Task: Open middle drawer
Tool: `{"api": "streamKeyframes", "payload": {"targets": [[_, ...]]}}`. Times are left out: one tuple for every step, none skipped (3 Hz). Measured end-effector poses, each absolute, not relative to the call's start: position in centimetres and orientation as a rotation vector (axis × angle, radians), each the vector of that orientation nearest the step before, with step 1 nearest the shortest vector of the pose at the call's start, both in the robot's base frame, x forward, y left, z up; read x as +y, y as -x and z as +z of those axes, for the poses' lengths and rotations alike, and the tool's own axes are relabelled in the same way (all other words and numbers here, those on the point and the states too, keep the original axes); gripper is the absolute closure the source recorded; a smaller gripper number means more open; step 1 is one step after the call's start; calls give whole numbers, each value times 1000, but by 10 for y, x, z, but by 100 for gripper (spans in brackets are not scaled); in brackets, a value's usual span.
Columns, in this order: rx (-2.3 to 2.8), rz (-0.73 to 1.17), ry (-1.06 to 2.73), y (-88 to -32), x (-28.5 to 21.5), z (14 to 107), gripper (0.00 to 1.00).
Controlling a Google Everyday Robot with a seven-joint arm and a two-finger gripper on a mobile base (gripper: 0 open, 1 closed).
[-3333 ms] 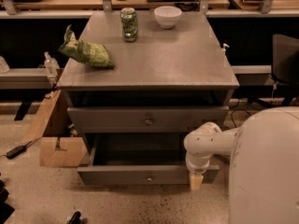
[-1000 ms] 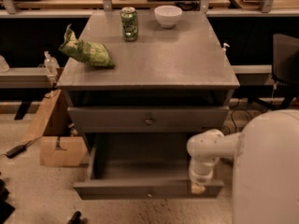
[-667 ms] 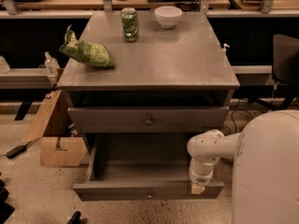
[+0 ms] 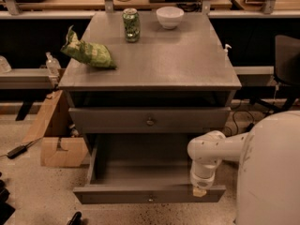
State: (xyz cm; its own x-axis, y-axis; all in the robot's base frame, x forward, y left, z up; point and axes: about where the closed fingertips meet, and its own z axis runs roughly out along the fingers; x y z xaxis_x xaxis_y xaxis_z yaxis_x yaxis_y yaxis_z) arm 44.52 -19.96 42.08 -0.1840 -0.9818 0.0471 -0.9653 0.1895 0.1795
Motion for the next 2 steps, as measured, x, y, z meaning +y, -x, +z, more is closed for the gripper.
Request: {"api": "streamKeyframes", "payload": {"targets": [[-2301, -163, -1902, -445, -199, 421, 100], [-2290, -228, -1856, -420, -194, 420, 100]]}}
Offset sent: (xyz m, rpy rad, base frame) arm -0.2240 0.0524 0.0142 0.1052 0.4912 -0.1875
